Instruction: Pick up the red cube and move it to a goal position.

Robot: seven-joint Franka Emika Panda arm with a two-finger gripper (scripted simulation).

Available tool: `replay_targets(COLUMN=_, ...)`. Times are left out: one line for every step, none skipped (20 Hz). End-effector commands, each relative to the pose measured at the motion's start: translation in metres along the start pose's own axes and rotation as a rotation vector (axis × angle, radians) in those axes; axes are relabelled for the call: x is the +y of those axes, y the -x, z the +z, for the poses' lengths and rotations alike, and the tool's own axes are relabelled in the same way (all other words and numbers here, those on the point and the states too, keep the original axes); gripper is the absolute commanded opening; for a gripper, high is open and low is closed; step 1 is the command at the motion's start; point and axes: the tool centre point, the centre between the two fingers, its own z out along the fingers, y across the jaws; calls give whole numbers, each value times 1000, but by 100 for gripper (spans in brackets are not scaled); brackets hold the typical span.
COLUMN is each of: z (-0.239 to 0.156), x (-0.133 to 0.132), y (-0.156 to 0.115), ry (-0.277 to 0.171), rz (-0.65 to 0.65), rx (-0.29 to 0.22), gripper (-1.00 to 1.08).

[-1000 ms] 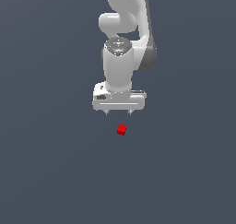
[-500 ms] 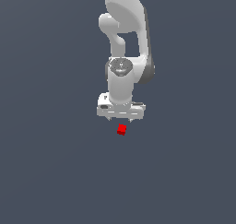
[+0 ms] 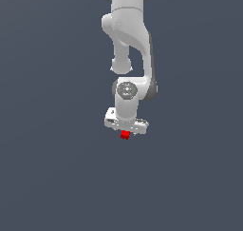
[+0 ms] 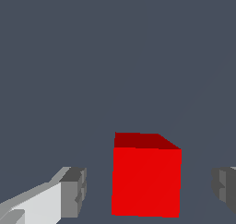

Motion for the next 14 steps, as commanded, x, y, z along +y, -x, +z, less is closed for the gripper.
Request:
replay_targets(z=12, x=-1, y=0, ry=0, rz=22, rx=-1, gripper=100)
replay_targets(z=15, x=-2, y=0, ry=0, rz=28, rx=-1, gripper=100)
replay_targets(z=18, x=-2, y=0, ry=0, rz=32, rx=-2, gripper=100)
replay_targets(z=21, x=-3, y=0, ry=0, rz=36, rx=-2, gripper=100)
replay_targets(z=22, x=-3, y=-1, ry=0, rz=39, rx=-3, gripper=100)
replay_targets(z=23, x=-3, y=-1, ry=0, rz=41, rx=-3, gripper=100)
replay_targets(z=24, x=-3, y=-1, ry=0, rz=42, rx=-3, gripper=100)
replay_targets(z=24, x=-3, y=-1, ry=0, rz=42, rx=-3, gripper=100)
replay_targets(z=23, x=-3, y=-1, ry=0, rz=41, rx=-3, gripper=100)
replay_targets(z=22, x=-3, y=-1, ry=-1, rz=40, rx=-3, gripper=100)
replay_targets(z=22, x=-3, y=-1, ry=-1, rz=40, rx=-3, gripper=100)
replay_targets(z=22, x=-3, y=-1, ry=-1, rz=40, rx=-3, gripper=-100)
replay_targets(z=22, x=-3, y=-1, ry=-1, rz=40, rx=-3, gripper=-100)
replay_targets(z=22, x=-3, y=-1, ry=-1, rz=40, rx=-3, gripper=-100)
